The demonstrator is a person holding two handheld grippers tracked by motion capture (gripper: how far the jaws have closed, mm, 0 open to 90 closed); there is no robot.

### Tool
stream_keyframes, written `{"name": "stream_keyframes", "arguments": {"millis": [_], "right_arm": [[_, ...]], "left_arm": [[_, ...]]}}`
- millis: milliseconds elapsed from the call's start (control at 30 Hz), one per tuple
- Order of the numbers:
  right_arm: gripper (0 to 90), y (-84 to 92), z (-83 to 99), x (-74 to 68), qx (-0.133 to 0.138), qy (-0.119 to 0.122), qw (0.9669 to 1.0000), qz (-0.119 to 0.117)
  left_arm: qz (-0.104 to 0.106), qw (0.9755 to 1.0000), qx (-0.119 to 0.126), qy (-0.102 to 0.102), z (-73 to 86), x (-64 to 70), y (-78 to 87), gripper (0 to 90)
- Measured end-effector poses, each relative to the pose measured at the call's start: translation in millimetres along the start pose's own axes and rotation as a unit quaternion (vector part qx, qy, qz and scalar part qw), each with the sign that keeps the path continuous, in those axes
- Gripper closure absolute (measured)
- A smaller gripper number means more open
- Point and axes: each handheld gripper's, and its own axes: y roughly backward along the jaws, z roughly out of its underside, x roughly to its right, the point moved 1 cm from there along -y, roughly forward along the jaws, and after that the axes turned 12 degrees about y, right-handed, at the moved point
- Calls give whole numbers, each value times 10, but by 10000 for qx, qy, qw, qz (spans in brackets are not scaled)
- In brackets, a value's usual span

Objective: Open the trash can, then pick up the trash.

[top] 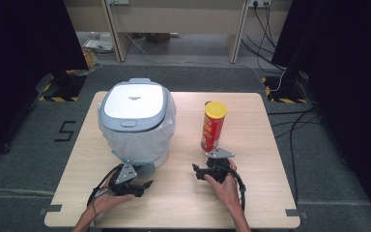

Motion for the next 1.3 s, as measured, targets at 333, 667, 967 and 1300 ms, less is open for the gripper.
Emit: {"name": "stream_keyframes", "arguments": {"millis": [333, 667, 967, 1300], "right_arm": [[189, 30, 4, 47, 31, -93, 9999, 36], [189, 93, 38, 198, 164, -290, 9993, 144], [192, 178, 54, 261, 271, -399, 9986, 238], [196, 151, 47, 290, 318, -463, 9981, 261]], "left_arm": [[-182, 9994, -192, -218, 33, 37, -64, 262], [-170, 9993, -298, -170, 16, 28, -106, 262], [-159, 9993, -304, -177, 15, 26, -105, 262], [-176, 9992, -278, -206, 21, 22, -105, 262]]}}
